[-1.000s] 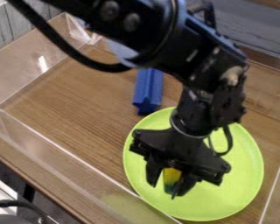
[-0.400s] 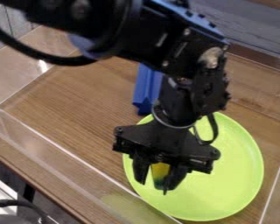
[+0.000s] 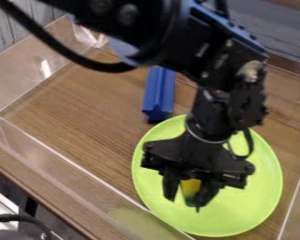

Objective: Put the banana in the green plate

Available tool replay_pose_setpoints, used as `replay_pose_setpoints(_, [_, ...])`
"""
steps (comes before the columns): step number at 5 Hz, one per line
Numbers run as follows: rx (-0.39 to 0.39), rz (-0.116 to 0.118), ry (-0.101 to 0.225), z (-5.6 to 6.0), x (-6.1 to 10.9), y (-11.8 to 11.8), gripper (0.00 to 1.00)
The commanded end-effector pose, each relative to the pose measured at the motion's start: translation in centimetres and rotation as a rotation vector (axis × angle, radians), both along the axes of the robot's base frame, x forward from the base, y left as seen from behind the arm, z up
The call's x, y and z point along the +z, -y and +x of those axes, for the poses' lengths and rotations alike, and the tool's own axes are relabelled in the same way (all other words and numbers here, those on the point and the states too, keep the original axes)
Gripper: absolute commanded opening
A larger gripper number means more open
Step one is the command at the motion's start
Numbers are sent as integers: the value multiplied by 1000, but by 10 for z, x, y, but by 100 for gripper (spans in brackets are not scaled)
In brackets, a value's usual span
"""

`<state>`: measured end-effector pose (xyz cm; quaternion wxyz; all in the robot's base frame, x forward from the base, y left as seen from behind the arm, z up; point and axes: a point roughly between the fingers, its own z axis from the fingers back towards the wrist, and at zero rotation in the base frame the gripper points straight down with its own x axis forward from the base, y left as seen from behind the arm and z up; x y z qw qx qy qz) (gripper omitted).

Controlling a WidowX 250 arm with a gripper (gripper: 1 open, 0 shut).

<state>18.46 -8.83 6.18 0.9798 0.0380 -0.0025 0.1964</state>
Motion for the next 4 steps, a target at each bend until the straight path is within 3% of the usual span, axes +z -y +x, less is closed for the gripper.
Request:
replay_pose_setpoints(1, [-13,-25,36,8,6,3,0])
replay_pose_setpoints(3, [-46,-39,41,8,5,1,0])
replay_pose_setpoints(4, [13,-43,45,6,10,6,0])
